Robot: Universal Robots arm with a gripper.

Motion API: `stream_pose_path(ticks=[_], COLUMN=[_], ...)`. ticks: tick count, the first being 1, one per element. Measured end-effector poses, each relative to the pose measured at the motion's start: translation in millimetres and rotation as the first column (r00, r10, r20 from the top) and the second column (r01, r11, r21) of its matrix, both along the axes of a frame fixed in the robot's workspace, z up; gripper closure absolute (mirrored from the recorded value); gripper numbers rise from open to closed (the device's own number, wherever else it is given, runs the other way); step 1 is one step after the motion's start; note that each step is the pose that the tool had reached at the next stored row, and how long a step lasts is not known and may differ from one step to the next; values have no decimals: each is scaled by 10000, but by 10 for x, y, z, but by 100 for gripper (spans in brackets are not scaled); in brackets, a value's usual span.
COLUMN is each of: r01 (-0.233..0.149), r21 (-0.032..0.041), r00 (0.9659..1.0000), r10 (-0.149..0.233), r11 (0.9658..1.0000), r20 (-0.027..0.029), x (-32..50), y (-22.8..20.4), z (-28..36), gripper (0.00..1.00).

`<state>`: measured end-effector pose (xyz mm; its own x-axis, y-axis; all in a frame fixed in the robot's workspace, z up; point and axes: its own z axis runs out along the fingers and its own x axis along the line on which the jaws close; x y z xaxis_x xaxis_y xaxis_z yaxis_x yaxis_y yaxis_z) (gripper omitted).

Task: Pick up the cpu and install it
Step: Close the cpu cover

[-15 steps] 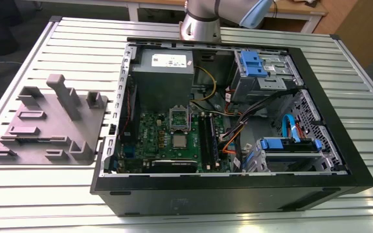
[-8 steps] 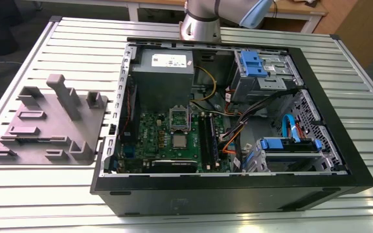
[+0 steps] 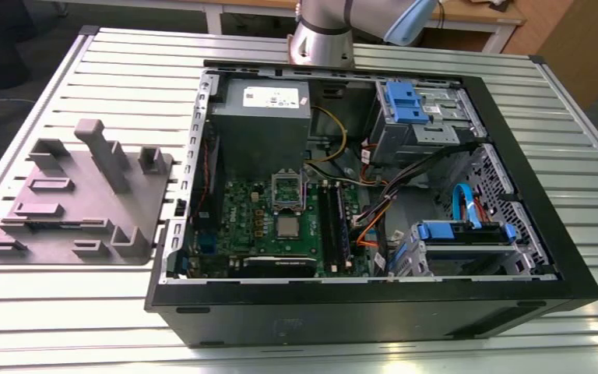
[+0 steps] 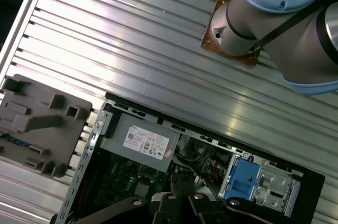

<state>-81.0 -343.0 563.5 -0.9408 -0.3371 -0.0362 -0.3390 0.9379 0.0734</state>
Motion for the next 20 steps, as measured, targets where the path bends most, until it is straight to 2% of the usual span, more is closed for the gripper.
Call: stream_pose_path(ticks=[3,6,14,18,20], r01=[0,0,0,0,0], r21=[0,1,1,0,2], r00=[10000,10000,10000,10000,10000], r10=[0,0,0,0,0], r11=[10000,10000,10000,10000,10000], r20=[0,2,2,1,3], x=[1,0,0,0,0], y=[1,0,1,0,0], z=[-12,-61,-74,-133,-143], gripper=[89,89,89,89,89])
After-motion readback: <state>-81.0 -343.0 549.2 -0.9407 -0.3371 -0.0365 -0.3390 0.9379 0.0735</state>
